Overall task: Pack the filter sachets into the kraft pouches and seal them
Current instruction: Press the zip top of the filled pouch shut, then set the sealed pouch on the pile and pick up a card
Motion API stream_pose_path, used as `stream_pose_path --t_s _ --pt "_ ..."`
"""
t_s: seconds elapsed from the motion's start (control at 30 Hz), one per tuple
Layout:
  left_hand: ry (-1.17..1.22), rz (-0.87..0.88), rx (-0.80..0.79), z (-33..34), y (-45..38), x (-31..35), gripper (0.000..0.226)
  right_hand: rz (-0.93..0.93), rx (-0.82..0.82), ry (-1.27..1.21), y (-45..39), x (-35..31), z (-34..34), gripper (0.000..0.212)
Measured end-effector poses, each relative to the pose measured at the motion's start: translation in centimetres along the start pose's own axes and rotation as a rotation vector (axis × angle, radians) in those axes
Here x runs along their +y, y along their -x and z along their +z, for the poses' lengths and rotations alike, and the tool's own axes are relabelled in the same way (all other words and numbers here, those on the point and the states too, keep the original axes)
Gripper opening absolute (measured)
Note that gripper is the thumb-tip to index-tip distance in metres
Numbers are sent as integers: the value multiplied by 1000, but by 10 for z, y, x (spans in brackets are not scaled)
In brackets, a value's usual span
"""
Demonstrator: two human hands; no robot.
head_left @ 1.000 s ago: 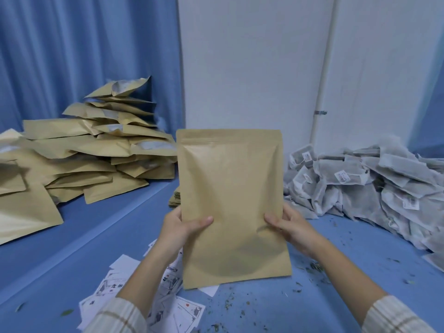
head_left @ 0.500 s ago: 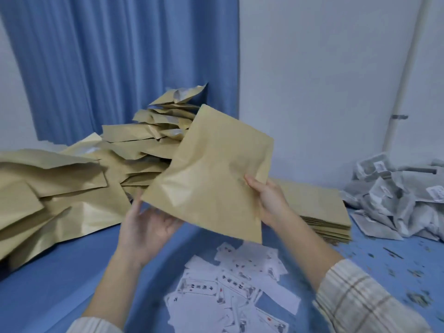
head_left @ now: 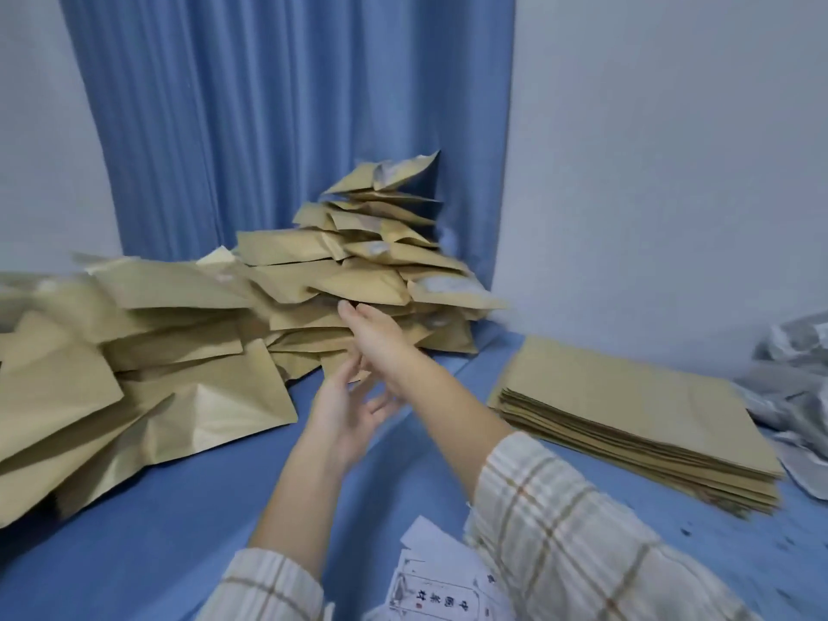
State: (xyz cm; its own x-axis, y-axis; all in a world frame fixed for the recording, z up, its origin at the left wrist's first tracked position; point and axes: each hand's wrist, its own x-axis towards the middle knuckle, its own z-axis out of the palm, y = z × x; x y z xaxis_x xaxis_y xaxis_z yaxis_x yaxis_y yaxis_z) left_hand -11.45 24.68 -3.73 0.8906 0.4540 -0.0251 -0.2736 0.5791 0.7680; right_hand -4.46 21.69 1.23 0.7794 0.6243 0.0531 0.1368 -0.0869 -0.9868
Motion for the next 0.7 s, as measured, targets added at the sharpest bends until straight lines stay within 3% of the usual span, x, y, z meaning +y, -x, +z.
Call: stream_pose_path --t_s 0.13,0.2,0.3,0.4,0.5,0.6,0.7 --pt "-29 -146 -3 33 -8 -55 36 -221 231 721 21 54 -87 53" --pt "-19 -228 5 50 -8 -80 39 -159 300 1002 34 80 -136 51" --pt "8 -337 5 71 -8 -112 19 7 355 1328 56 119 -203 64" --pt "21 -392 21 88 -6 -136 25 211 323 1457 78 147 -254 75" --pt "24 -426 13 102 -2 -155 34 301 248 1585 101 166 -277 61" --pt "-4 -446 7 116 5 -171 41 117 286 1707 120 173 -283 31" --pt "-46 -455 -6 132 18 -184 51 -124 391 1640 140 167 -276 42"
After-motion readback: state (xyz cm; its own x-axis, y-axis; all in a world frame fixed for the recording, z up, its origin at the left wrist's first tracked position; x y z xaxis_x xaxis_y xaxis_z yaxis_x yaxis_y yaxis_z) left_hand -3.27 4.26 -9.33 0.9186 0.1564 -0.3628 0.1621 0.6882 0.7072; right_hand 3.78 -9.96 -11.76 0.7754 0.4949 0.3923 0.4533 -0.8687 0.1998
